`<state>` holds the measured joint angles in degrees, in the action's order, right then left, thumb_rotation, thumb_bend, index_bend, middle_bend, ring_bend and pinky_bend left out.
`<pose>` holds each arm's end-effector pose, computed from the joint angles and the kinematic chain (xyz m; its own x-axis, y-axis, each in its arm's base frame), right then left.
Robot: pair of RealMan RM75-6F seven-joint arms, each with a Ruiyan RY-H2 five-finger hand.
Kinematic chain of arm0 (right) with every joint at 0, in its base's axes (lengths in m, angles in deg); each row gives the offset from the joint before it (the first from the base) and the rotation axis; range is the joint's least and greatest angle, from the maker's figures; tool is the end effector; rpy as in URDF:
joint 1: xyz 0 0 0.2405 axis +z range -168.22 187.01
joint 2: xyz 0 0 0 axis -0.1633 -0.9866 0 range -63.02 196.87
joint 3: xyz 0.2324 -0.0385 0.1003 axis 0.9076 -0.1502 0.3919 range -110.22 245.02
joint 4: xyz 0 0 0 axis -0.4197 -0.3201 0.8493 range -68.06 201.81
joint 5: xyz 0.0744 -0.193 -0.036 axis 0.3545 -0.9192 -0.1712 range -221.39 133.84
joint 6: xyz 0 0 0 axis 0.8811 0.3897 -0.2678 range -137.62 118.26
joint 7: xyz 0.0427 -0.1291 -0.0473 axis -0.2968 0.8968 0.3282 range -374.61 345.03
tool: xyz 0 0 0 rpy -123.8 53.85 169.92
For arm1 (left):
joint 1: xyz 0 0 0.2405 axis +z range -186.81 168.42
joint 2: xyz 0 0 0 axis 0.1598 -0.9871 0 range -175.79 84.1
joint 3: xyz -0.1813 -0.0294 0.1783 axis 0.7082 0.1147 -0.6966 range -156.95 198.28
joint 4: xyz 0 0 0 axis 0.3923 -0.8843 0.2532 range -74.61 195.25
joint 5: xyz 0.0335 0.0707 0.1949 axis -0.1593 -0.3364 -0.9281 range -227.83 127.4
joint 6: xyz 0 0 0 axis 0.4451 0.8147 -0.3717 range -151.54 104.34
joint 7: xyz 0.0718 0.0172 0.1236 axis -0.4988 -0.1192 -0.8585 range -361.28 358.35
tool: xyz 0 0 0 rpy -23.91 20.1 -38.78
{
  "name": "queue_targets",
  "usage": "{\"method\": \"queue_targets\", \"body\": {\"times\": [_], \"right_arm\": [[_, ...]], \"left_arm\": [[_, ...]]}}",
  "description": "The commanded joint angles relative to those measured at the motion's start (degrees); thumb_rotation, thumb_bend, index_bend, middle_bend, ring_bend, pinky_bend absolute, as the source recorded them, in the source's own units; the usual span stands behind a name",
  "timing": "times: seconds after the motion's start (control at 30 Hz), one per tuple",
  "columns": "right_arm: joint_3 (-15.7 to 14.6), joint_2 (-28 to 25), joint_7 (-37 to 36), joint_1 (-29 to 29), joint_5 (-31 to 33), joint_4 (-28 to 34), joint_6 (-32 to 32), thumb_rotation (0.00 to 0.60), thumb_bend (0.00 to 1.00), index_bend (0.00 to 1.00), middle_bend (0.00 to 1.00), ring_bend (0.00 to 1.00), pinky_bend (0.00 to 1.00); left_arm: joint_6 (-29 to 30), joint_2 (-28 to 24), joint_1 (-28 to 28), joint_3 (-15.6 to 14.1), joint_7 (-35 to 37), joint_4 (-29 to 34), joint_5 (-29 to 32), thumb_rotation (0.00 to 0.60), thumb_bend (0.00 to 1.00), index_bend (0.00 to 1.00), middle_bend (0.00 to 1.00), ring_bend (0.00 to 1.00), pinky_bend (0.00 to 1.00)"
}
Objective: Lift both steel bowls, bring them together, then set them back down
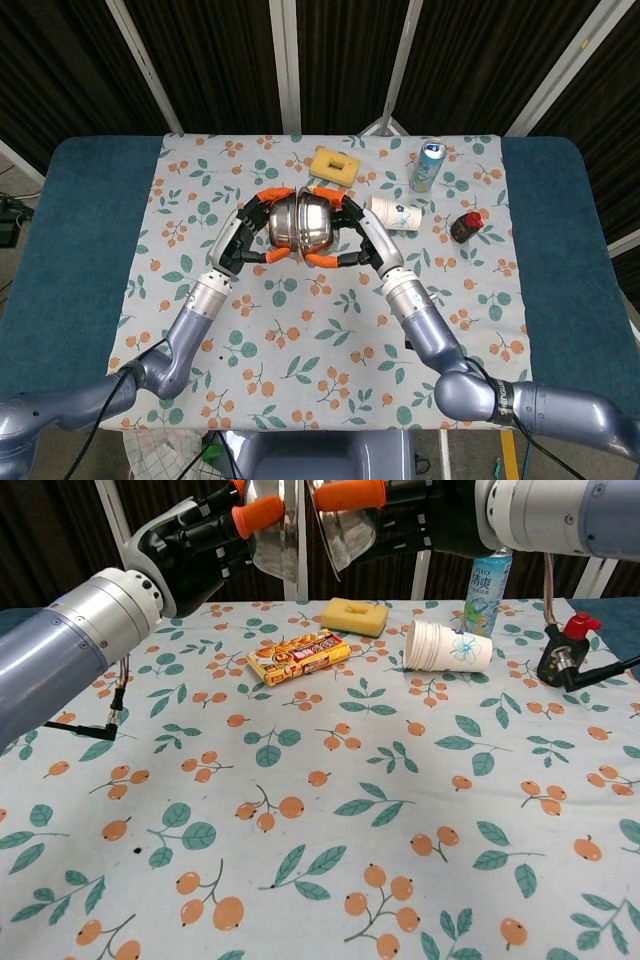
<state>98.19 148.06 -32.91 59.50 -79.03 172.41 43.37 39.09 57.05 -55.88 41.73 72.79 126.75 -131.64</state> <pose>-0.0265 -0.3688 0.0515 -0.6417 -0.4230 0.6398 -0.7205 0.0463 -0.6919 -0.0786 0.3839 -0.0241 -0.7892 0.4903 0.3699 0.3663 -0.1076 0.9242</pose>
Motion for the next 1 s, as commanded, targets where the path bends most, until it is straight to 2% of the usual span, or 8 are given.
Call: {"method": "queue_targets", "body": {"times": [0.03, 0.3, 0.67, 1.0], "right_arm": [[-0.4, 0.6, 1.4, 0.9, 1.4, 1.1, 0.4, 0.600, 0.17, 0.40, 0.27, 0.39, 0.26], [-1.1, 1.4, 2.5, 1.4, 3.9, 2.5, 0.2, 0.600, 0.17, 0.40, 0.27, 0.39, 0.26], [1.0, -1.1, -0.3, -0.8, 4.8, 0.5, -1.4, 0.600, 0.17, 0.40, 0.27, 0.39, 0.26], [1.0, -1.7, -0.9, -1.1, 3.9, 0.4, -3.5, 0.600, 0.17, 0.40, 0.27, 0.39, 0.26]], "left_arm": [[0.2, 0.5, -0.4, 0.1, 0.2, 0.6, 0.1, 0.600, 0.02, 0.48, 0.32, 0.14, 0.43], [1.0, 1.5, -1.1, 0.1, -0.7, 1.9, 0.0, 0.600, 0.02, 0.48, 0.32, 0.14, 0.43], [2.4, -1.3, 0.8, -0.9, -1.1, 2.7, -0.1, 0.600, 0.02, 0.48, 0.32, 0.14, 0.43], [2.0, -0.8, 0.6, -1.6, -0.6, 1.3, 0.0, 0.600, 0.02, 0.48, 0.32, 0.14, 0.43]]}}
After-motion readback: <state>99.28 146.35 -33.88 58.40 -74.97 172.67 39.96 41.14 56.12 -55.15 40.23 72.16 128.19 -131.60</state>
